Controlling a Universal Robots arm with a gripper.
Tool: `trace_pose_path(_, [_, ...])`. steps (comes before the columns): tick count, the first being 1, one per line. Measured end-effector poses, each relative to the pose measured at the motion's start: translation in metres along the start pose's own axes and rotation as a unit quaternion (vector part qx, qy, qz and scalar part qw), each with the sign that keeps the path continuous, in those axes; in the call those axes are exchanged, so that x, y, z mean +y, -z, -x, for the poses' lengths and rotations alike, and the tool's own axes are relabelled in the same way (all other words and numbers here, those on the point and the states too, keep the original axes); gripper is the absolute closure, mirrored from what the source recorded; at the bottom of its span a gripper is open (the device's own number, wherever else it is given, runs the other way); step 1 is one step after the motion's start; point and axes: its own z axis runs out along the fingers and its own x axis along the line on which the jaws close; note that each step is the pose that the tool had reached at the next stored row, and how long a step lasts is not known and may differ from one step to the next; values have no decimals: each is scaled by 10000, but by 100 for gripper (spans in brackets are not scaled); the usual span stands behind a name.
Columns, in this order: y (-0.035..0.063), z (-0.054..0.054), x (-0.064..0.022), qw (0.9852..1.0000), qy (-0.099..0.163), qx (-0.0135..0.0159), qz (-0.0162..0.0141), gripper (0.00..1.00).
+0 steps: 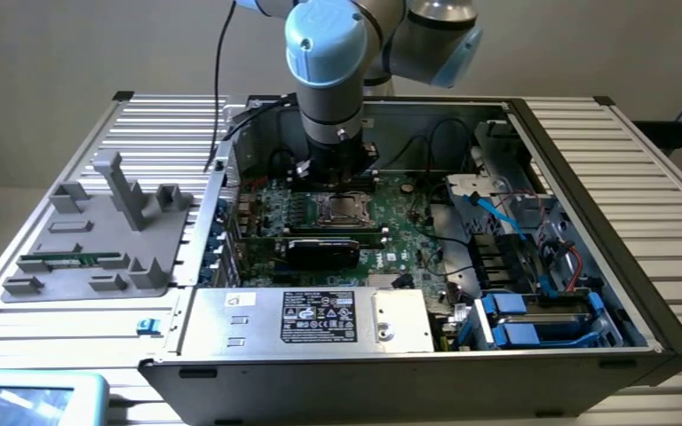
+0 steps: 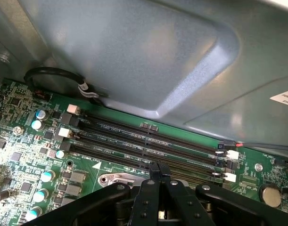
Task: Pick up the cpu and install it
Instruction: 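Install the first cpu locking lever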
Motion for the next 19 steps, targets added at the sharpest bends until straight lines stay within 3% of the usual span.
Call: trace_pose_path(19, [-9, 30, -11, 10000, 12, 6, 3, 91])
